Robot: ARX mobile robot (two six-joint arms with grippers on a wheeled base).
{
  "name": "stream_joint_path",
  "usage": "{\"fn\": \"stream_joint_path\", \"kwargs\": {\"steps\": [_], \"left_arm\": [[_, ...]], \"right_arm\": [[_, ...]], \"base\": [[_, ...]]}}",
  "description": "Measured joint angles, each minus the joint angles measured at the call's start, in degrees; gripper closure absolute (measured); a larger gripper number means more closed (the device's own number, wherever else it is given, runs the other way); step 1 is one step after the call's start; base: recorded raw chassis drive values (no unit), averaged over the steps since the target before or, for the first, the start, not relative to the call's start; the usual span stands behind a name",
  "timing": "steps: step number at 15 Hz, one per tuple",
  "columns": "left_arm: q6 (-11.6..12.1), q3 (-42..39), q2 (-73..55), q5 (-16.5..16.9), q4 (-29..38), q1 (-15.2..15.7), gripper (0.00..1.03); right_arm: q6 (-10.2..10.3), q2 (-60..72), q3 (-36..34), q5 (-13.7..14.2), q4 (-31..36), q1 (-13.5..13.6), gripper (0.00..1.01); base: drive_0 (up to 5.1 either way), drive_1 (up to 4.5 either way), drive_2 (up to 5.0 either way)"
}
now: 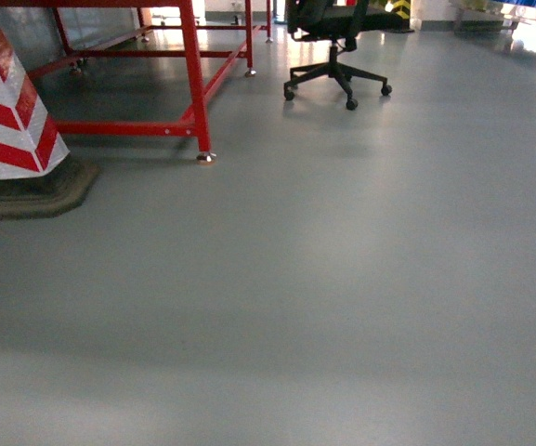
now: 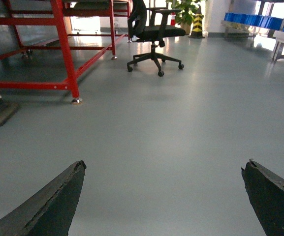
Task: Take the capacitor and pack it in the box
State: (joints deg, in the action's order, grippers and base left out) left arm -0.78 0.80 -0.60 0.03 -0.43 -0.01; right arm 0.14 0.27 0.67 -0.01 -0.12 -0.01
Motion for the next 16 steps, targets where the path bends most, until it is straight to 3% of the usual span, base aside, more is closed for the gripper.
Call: {"fn": "stream_joint_path", "kwargs": {"steps": [16], "left_arm": [[0.00, 0.00, 0.00, -0.04, 0.07, 0.00, 0.60]], "right_arm": [[0.00, 0.00, 0.00, 0.02, 0.00, 0.00, 0.03]], "base": [[-5.0, 2.43, 2.4]]}}
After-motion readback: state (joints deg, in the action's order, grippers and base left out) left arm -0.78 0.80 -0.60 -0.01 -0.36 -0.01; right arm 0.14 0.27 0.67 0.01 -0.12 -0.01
